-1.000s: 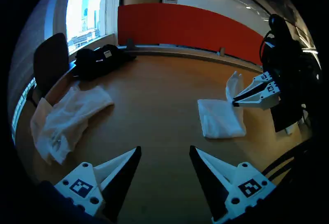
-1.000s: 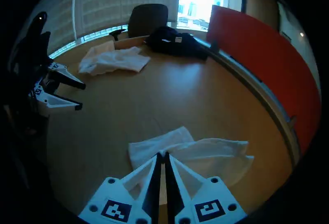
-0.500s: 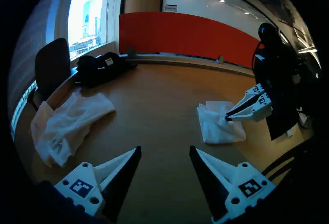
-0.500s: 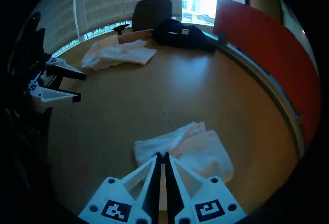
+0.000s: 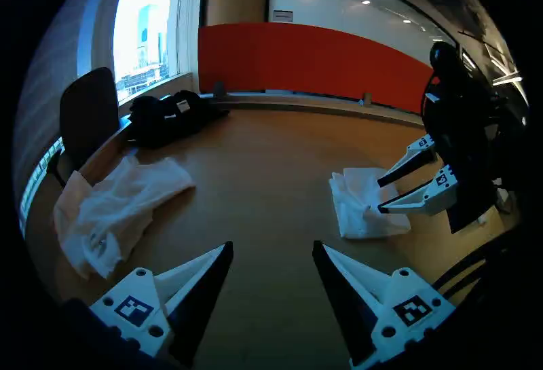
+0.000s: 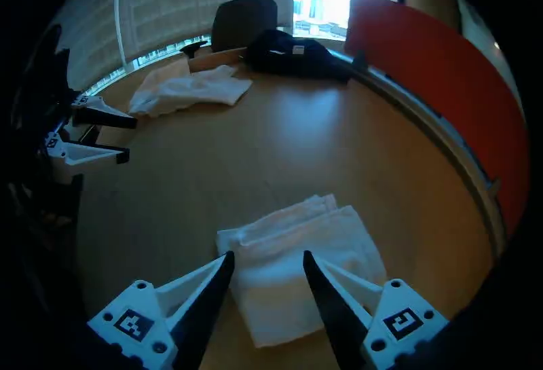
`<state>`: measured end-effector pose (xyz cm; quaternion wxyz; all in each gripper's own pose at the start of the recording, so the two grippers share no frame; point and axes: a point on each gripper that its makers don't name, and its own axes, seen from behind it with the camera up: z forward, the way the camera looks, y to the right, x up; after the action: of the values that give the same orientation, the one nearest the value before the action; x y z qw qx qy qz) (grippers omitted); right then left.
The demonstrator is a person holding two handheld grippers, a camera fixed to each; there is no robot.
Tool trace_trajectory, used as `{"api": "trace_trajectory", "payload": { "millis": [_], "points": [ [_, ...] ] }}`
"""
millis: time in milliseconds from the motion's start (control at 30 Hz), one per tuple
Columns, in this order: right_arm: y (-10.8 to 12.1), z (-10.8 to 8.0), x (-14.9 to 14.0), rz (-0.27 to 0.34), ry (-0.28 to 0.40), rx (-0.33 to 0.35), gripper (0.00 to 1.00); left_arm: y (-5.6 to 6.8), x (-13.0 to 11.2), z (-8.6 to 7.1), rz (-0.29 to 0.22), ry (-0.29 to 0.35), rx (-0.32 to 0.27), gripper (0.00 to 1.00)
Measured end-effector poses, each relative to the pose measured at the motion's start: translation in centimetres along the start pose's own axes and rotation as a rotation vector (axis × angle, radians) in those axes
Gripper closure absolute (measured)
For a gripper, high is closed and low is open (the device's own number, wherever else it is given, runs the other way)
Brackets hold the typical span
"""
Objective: Fold towel
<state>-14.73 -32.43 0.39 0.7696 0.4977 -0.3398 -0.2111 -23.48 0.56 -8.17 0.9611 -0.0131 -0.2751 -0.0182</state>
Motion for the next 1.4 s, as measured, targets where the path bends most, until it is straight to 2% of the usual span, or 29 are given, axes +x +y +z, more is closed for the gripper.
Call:
{"api": "trace_trajectory", "payload": {
  "millis": [100,600,967,1067,1400],
  "points": [
    [0.3,-0.5,-0.4,0.014,0.004,-0.013,0.0,-0.1,0.0,0.0,0.002,0.001,-0.001,0.13],
    [0.2,-2.4,-5.8,0.079,-0.042,-0.059,0.0,-0.7,0.4,-0.4,-0.001,0.004,0.008,0.13],
    [0.0,-2.7,-8.1,0.117,-0.069,-0.082,0.0,-0.6,0.3,-0.4,0.006,0.003,0.007,0.13],
    [-0.1,-2.4,-8.7,0.127,-0.079,-0.086,0.05,-0.5,0.2,-0.4,0.006,0.002,0.006,0.14],
    [-0.4,-1.9,-10.3,0.173,-0.106,-0.097,0.4,-0.3,0.1,-0.4,0.006,0.0,0.005,0.14]
  ]
}}
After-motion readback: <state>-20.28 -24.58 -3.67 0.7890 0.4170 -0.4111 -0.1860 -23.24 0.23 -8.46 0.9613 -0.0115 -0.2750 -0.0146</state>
